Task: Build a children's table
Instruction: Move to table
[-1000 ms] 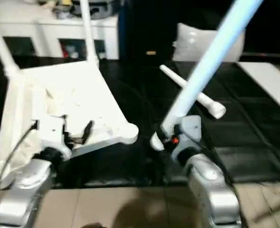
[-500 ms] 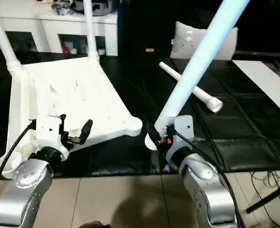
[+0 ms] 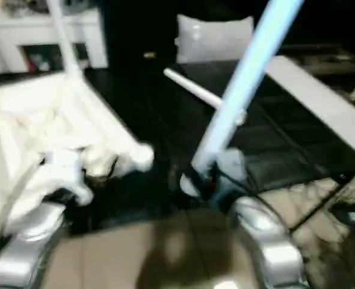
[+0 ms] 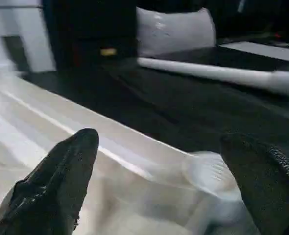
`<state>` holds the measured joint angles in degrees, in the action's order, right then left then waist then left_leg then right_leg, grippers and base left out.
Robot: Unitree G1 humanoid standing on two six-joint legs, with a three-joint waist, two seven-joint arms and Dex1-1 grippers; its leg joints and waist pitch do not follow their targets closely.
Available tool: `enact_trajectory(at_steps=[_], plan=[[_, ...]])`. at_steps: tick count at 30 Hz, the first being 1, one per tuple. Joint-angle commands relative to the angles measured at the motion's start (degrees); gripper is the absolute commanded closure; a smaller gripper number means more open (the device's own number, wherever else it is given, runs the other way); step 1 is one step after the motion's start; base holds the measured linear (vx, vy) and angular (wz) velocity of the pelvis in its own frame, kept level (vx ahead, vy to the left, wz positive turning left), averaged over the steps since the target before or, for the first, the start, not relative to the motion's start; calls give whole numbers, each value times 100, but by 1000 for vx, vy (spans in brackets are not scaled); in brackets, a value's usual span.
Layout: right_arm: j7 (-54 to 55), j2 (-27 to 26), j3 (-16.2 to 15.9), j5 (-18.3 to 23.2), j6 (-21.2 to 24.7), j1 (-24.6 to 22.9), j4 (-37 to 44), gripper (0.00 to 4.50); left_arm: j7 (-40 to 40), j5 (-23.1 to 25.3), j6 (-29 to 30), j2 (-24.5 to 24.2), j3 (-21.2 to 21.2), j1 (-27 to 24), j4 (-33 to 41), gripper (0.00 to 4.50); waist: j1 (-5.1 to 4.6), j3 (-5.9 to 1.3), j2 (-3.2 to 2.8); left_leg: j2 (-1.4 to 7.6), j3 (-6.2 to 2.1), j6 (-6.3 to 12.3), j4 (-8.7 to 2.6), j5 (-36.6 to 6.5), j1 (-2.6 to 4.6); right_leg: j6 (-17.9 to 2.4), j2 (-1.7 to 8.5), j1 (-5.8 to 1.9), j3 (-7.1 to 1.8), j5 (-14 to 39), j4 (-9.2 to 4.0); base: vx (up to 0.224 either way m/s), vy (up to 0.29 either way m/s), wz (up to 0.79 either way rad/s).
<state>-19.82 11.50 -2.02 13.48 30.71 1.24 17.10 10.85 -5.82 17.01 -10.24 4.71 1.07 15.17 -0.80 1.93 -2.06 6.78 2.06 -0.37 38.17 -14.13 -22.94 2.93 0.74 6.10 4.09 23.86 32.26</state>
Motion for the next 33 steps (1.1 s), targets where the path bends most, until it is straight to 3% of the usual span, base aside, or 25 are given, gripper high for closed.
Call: enact_trajectory(at_steps=[1, 2, 3, 4, 5, 6, 7, 8, 9, 10, 11, 12, 13, 14, 15, 16, 17, 18, 19, 21, 22, 23, 24, 27, 33], plan=[[-49, -38, -127, -15, -40, 64, 76, 261, -27, 67, 54, -44, -68, -47, -52, 0, -198, -370, -216, 606, -956, 2526, -568, 2684, 1096, 689, -186, 985, 253, -906, 865, 102, -63, -17], [-80, 4, -138, -34, -51, 70, 83, 261, -37, 68, 61, -43, -66, -43, -53, 0, -189, -502, -137, 1009, -1216, 3227, -372, 4165, 1484, 549, 160, 1542, 11, 501, 1141, 201, -7, -4], [-133, 76, -154, -47, -58, 91, 95, 261, -47, 80, 71, -31, -73, -39, -52, 0, -127, -486, -132, 1001, -1103, 3101, -277, 4422, 1425, 569, 268, 1738, -87, 319, 1217, 201, -7, -4], [-163, 92, -100, 41, 19, 123, 112, 261, -61, 91, 73, -18, -85, -41, -49, 0, -81, -374, -100, 749, -604, 2476, -516, 3567, 933, 638, 246, 1649, -103, -440, 1340, 0, 0, 0], [-187, 74, -44, 142, 102, 142, 121, 261, -74, 99, 73, -9, -90, -36, -52, 0, 58, -225, 134, 407, -701, 2473, -872, 2129, 561, 464, 144, 1527, -180, -814, 1280, -95, 9, 16], [-344, 243, -163, 63, 14, 173, 158, 261, -89, 103, 65, 4, -91, -40, -40, 0, 119, -87, 270, -75, -432, 2136, -870, 391, 430, 82, 239, 1510, -411, -1307, 430, -95, 9, 16], [-344, 243, -163, 63, 14, 173, 158, 261, -89, 103, 65, 4, -91, -40, -40, 0, 160, -2, 468, -261, -248, 1751, -905, -565, 163, 253, 398, 1248, -645, -1070, 13, 79, -26, 60], [-381, 301, -204, 18, -44, 182, 164, 261, -95, 101, 67, 9, -90, -42, -33, 0, 316, -115, 610, -419, 15, 1298, 65, -1073, 184, 582, 1247, 979, -1095, 1643, -589, 135, -50, 72], [-454, 267, -116, 176, -99, 168, 216, 261, -95, 72, 73, 33, -87, -69, 3, 0, 298, -151, 614, -189, 23, 856, 554, -688, 28, -175, 1676, 738, -1086, 2573, -713, 135, -50, 72], [-457, 203, -22, 305, -67, 170, 222, 261, -88, 55, 98, 44, -82, -76, 22, 0, 380, -141, 492, -87, 6, 639, 507, -532, -83, -504, 1739, 617, -994, 2353, -639, 171, -15, 55], [-447, 215, -2, 288, -89, 185, 209, 261, -71, 9, 75, 71, -87, -96, 49, 0, 407, -100, 443, 93, 15, 265, 322, -301, -39, -1505, 1403, 612, -1179, 1465, -544, 176, 14, 33], [-453, 228, -5, 249, -101, 191, 180, 261, -74, -4, 108, 74, -84, -111, 73, 0, 555, -101, 316, 182, 95, 222, -124, 419, -72, -2118, 976, 534, -856, 117, -384, 176, 14, 33], [-463, 238, -10, 221, -119, 188, 158, 261, -82, -10, 130, 76, -84, -124, 88, 0, 584, -150, 215, 275, 142, 228, -444, 1013, 67, -2039, 702, 662, -590, -607, -204, 170, 32, 14], [-468, 279, -12, 193, -193, 183, 101, 261, -75, 6, 131, 84, -97, -121, 87, 0, 413, -279, 73, 491, -116, 731, -539, 3074, 582, -1327, 122, 1229, -98, -1869, 429, 200, 80, 12], [-423, 256, 27, 198, -223, 181, 56, 261, -63, 17, 120, 79, -99, -112, 80, 0, 378, -288, -16, 740, -355, 880, -457, 3937, 946, -909, 218, 1661, -187, -1611, 559, 200, 80, 12], [-389, 243, 52, 210, -239, 183, 24, 261, -54, 24, 116, 72, -102, -103, 75, 0, 440, -449, 93, 829, -535, 834, -184, 6704, 1253, -167, 469, 1906, -357, -1884, 547, 165, 102, 9], [-360, 223, 77, 234, -242, 183, 5, 261, -37, 51, 115, 45, -89, -92, 70, 0, 430, -443, 91, 545, -486, 573, -69, 8670, 1242, 193, 447, 1992, -406, -2343, 431, 41, 60, 1], [-318, 197, 99, 238, -260, 182, -18, 261, 14, 65, 103, 9, -65, -79, 59, 0, 427, -401, 197, 200, -266, 271, -100, 8066, 1041, 83, 413, 1883, -437, -2716, 185, 41, 60, 1], [-252, 123, 159, 259, -251, 179, -37, 261, 102, 56, 100, -23, -23, -67, 51, 0, 428, -322, 407, -64, 29, 94, -172, 5791, 715, -223, 466, 1621, -515, -3284, 111, 0, 0, 0], [-199, 48, 219, 276, -251, 177, -53, 261, 205, 12, 115, -43, 16, -60, 49, 0, 445, -306, 474, -89, 122, 165, -287, 4016, 405, -498, 585, 1308, -617, -3654, 139, 0, 0, 0], [-140, 35, 242, 221, -295, 171, -59, 261, 330, -49, 133, -63, 71, -63, 62, 0, 466, -286, 392, 7, 131, 217, -370, 2618, 302, -739, 712, 1236, -648, -3489, 102, 0, 0, 0], [-99, 38, 247, 180, -340, 167, -66, 261, 415, -91, 149, -80, 106, -67, 76, 0, 442, -211, 359, 135, 89, 127, -519, 1447, 227, -959, 773, 1171, -614, -2626, 44, -72, -46, -2], [-45, 27, 280, 164, -420, 164, -81, 261, 548, -147, 180, -120, 163, -71, 92, 0, 407, -164, 301, 230, 74, -30, -624, 489, 252, -1156, 762, 1175, -569, -1637, 2, -72, -46, -2], [-14, 14, 374, 241, -400, 175, -57, 261, 631, -153, 162, -153, 211, -83, 64, 0, 311, -98, 276, 334, 71, -88, -723, -804, 290, -1385, 748, 1242, -589, -455, -81, -92, -23, 0], [64, -23, 288, 143, -384, 22, 73, 261, 702, -152, 63, -168, 219, -93, 8, 0, 280, -66, 268, 434, 253, -156, -785, -1520, 283, -1246, 759, 1338, -560, 618, -197, -51, -25, 6]])
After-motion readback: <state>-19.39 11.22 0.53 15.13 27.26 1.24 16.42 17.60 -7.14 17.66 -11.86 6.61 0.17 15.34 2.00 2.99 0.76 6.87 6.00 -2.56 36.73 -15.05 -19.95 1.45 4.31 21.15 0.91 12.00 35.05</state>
